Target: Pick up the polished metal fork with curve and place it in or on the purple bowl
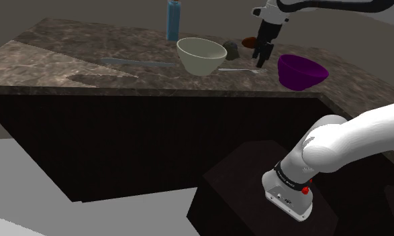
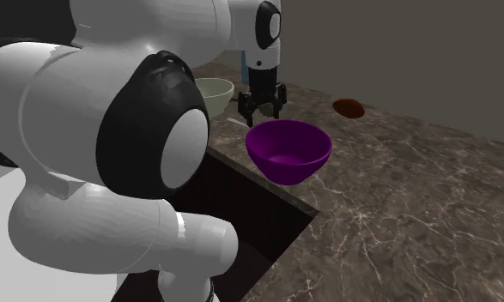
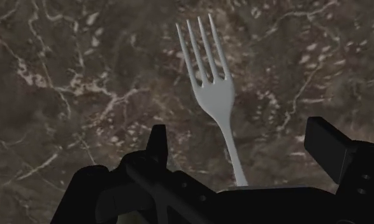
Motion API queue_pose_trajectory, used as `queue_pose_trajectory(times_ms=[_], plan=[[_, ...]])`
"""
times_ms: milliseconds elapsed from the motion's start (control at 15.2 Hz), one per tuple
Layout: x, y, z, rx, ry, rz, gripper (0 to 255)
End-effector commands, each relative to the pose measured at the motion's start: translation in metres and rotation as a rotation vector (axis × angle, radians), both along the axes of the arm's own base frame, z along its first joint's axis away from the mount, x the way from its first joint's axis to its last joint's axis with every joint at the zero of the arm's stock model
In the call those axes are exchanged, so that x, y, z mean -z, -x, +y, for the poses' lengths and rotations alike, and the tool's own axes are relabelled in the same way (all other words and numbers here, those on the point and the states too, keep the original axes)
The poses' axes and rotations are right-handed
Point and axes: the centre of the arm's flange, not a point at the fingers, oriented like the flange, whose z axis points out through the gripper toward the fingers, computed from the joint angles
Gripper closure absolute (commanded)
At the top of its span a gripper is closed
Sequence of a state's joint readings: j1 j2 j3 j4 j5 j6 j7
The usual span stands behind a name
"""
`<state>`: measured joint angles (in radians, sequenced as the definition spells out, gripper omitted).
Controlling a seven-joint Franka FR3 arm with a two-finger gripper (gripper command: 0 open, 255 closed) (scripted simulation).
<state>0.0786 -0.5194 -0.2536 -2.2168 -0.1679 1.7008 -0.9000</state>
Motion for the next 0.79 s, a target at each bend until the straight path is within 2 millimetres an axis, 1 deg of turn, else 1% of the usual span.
queue_pose_trajectory(times_ms=[0, 396, 726], plan=[[0.008, -0.003, -0.005, -0.025, 0.003, 0.004, 0], [0.038, -0.003, -0.006, -0.025, 0.003, 0.004, 0], [0.038, -0.003, -0.006, -0.025, 0.003, 0.004, 0]])
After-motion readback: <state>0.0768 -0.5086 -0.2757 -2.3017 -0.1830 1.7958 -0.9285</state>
